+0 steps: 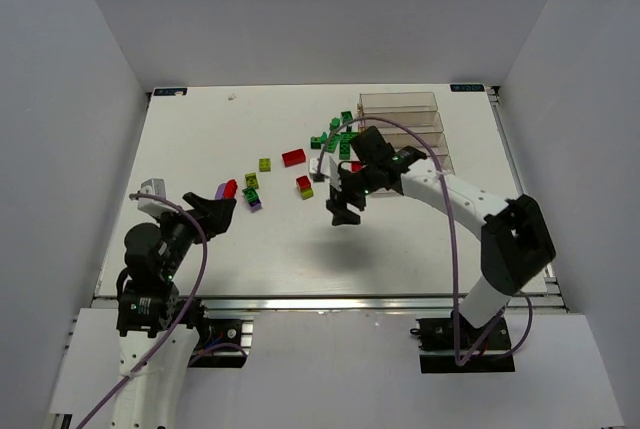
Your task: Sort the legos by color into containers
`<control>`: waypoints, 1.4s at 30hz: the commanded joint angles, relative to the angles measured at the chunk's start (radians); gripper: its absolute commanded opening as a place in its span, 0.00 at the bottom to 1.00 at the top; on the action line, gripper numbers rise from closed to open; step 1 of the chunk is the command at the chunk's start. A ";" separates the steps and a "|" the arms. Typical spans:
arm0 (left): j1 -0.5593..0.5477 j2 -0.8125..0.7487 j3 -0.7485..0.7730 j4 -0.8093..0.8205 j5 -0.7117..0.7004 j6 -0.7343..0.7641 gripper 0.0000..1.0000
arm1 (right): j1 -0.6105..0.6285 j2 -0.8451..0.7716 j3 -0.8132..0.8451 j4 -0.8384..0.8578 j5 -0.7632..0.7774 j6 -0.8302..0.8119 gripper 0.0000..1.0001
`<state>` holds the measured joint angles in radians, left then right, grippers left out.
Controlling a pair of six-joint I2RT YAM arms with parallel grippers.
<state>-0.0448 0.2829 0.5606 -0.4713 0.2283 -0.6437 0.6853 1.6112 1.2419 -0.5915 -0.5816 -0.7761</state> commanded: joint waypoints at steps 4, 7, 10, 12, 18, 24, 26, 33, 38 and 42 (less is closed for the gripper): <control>0.002 0.015 0.030 0.025 0.003 -0.002 0.98 | 0.068 0.254 0.256 0.231 0.422 0.700 0.75; 0.002 -0.007 0.012 0.036 -0.003 -0.037 0.98 | 0.099 0.407 0.433 0.146 0.577 0.906 0.74; 0.002 -0.030 0.009 0.025 -0.006 -0.053 0.98 | 0.100 0.513 0.540 0.157 0.616 0.936 0.77; 0.002 -0.042 0.005 0.017 -0.010 -0.059 0.98 | 0.100 0.562 0.585 0.167 0.675 0.926 0.78; 0.002 -0.106 -0.001 -0.007 -0.055 -0.073 0.98 | 0.100 0.639 0.620 0.190 0.707 0.885 0.74; 0.002 -0.106 -0.007 -0.009 -0.047 -0.083 0.98 | 0.099 0.636 0.617 0.202 0.684 0.871 0.60; 0.002 -0.105 -0.010 0.005 -0.038 -0.091 0.98 | 0.100 0.636 0.617 0.206 0.665 0.864 0.50; 0.002 -0.082 -0.028 0.074 0.021 -0.140 0.98 | 0.086 0.592 0.610 0.211 0.568 0.821 0.07; 0.003 -0.070 -0.125 0.279 0.118 -0.252 0.98 | 0.037 0.469 0.556 0.228 0.364 0.816 0.00; 0.002 -0.031 -0.194 0.449 0.201 -0.368 0.98 | -0.039 0.377 0.499 0.243 0.162 0.804 0.00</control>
<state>-0.0448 0.2157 0.4019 -0.2024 0.3359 -0.8993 0.7109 2.1265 1.7550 -0.4072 -0.2157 0.0448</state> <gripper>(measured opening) 0.982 0.420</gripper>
